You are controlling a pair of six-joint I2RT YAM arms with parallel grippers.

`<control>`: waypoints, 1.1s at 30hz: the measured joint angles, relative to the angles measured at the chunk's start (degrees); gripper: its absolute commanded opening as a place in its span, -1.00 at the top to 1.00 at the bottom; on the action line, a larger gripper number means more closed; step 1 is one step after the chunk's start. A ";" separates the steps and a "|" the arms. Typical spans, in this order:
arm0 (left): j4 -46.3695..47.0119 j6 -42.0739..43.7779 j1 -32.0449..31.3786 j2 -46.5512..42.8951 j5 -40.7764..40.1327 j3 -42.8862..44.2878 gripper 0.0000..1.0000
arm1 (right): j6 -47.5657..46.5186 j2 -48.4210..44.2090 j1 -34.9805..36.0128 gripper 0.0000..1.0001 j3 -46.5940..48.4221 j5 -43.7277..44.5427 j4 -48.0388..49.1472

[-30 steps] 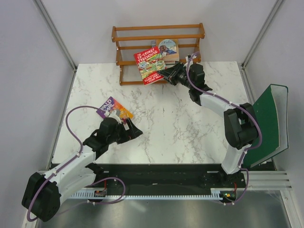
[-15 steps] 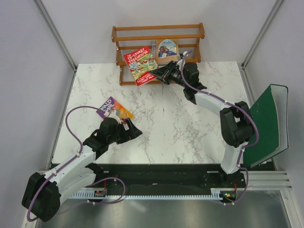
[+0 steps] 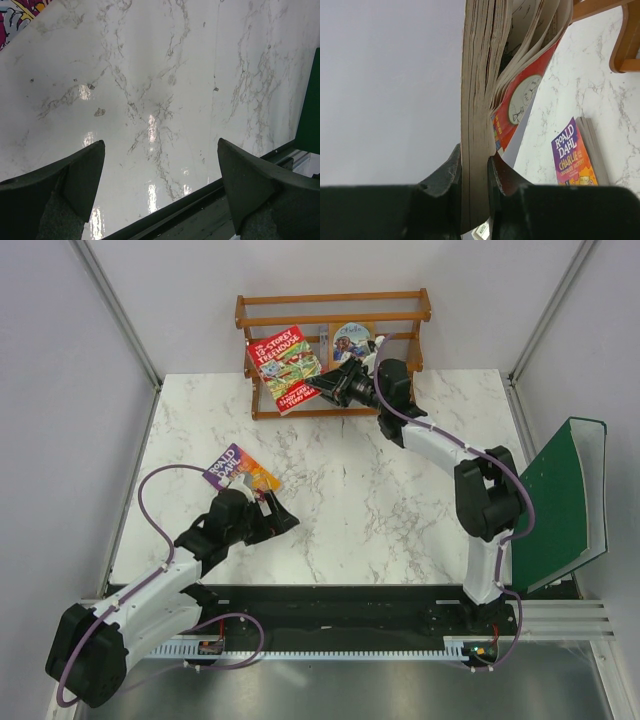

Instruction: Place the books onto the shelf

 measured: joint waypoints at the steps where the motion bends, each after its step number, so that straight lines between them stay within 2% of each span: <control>1: -0.02 -0.02 0.00 0.00 0.00 -0.02 -0.99 | 0.04 0.48 -0.13 1.00 0.31 -0.11 -0.33; 16: -0.02 0.00 0.00 0.00 -0.02 -0.17 -0.99 | 0.00 2.69 -0.09 1.00 0.37 0.72 -2.91; 33: -0.02 0.00 0.00 -0.42 -0.07 -0.24 -0.99 | -1.95 2.69 -1.40 1.00 0.37 8.26 -5.86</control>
